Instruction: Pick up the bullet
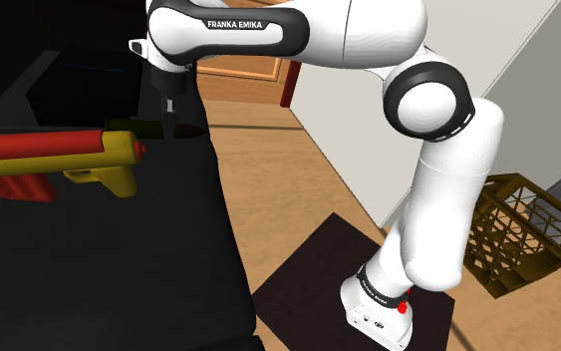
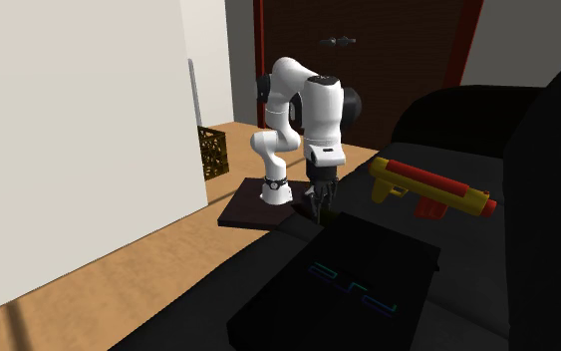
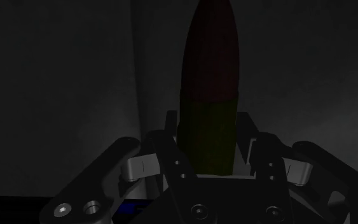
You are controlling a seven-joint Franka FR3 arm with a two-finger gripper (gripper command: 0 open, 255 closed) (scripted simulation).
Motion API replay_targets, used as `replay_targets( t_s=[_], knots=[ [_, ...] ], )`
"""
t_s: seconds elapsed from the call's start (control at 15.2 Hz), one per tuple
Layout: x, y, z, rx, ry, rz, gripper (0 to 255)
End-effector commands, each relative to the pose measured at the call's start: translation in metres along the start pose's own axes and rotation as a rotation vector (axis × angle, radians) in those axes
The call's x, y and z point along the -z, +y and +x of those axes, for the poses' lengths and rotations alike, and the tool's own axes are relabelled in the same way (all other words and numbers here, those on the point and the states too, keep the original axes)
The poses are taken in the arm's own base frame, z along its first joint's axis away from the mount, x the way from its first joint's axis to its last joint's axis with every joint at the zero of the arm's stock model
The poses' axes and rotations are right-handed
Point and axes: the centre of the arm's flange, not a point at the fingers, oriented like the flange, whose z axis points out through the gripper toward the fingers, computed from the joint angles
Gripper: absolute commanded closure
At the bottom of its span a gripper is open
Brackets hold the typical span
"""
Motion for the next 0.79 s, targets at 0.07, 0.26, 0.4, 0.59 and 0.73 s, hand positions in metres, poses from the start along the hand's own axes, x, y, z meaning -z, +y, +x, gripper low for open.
replay_targets(
  t_s=[0.07, 0.26, 0.4, 0.59, 0.73],
  knots=[
    [0.000, 0.000, 0.000, 0.000, 0.000, 0.000, 255],
    [0.005, 0.000, 0.000, 0.000, 0.000, 0.000, 255],
    [0.016, 0.000, 0.001, 0.000, 0.000, 0.000, 255],
    [0.032, 0.000, 0.002, 0.000, 0.000, 0.000, 255],
    [0.042, 0.000, 0.003, 0.000, 0.000, 0.000, 255]
  ],
)
